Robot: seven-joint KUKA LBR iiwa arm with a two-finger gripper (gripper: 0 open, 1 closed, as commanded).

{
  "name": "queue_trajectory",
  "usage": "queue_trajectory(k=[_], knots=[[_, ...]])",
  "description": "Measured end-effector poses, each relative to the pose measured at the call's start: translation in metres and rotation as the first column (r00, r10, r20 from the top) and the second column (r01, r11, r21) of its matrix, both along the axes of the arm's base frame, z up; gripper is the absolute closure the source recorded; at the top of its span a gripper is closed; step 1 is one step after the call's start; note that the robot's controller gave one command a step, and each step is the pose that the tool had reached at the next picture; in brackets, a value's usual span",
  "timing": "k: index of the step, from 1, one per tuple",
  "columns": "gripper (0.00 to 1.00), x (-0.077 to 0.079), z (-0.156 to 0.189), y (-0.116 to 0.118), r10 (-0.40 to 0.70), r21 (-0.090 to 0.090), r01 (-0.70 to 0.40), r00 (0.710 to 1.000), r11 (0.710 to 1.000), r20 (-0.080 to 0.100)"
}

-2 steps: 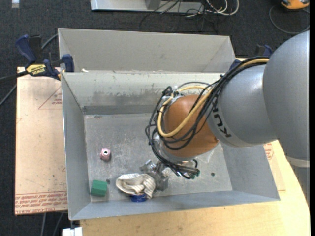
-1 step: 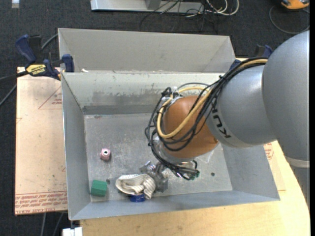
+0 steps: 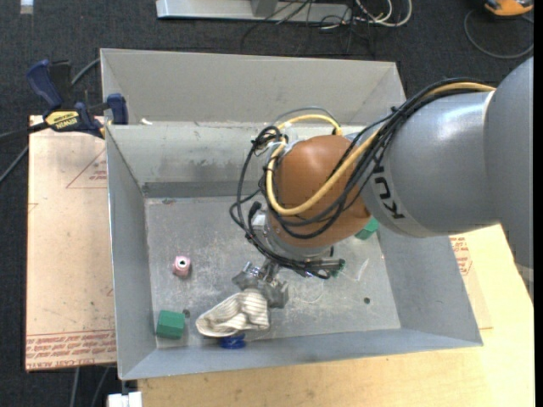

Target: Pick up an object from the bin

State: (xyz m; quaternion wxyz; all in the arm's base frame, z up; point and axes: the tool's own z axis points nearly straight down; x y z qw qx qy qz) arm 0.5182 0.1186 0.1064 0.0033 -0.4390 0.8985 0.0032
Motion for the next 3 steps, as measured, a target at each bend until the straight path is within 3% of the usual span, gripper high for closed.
queue_trajectory(k=[1, 2, 3], knots=[[1.00, -0.009, -0.024, 0.002, -0.074, 0.000, 0.074, 0.997, 0.997, -0.004], [1.00, -0.010, -0.030, 0.018, 0.095, 0.000, -0.095, 0.996, 0.996, 0.001], [1.00, -0.025, -0.034, 0.028, 0.125, 0.001, -0.125, 0.992, 0.992, 0.002]])
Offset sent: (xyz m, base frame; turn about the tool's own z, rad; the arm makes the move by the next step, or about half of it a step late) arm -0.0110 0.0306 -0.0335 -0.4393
